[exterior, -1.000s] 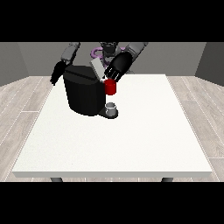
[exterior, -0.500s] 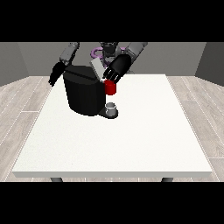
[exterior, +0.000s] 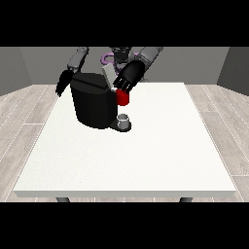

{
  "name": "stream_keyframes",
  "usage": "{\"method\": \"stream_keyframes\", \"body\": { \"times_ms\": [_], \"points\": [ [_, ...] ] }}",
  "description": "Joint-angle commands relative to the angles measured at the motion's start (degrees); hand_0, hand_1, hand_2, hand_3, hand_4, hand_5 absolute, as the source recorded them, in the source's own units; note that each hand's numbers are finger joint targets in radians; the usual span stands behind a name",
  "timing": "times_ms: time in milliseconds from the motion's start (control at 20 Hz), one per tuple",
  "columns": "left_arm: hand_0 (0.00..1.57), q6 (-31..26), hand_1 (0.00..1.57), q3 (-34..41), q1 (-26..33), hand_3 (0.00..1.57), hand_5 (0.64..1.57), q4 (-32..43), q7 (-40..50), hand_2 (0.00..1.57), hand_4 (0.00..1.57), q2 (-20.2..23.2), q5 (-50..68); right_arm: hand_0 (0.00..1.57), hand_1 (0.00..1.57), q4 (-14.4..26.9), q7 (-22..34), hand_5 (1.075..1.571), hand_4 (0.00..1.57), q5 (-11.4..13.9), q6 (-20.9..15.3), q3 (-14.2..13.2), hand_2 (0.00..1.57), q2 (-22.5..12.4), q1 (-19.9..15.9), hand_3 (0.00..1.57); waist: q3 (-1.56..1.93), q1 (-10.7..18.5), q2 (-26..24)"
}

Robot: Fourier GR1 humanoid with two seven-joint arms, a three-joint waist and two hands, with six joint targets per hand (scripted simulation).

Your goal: Insert the coffee pod into the coffee machine and close the lid

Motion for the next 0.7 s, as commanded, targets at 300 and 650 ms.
{"method": "stream_keyframes", "body": {
  "times_ms": [300, 650],
  "points": [
    [1.18, 3.77, 1.18, 0.89, -1.34, 1.17, 1.571, 0.42, -0.44, 1.20, 0.35, 0.55, -0.89, 0.00, 0.00, -0.97, 1.49, 1.571, 0.00, -1.32, 2.32, -1.04, 0.00, -2.04, -1.85, 0.00, 0.03, -1.58, 0.96],
    [1.21, 6.07, 1.21, -3.38, 0.92, 1.09, 1.571, -0.43, -4.84, 1.22, 0.00, 2.59, -5.84, 0.00, 0.00, -0.85, -1.39, 1.571, 0.00, 0.18, 0.07, -0.09, 0.00, -0.44, 0.61, 0.00, 0.03, -0.43, 2.09]
  ]
}}
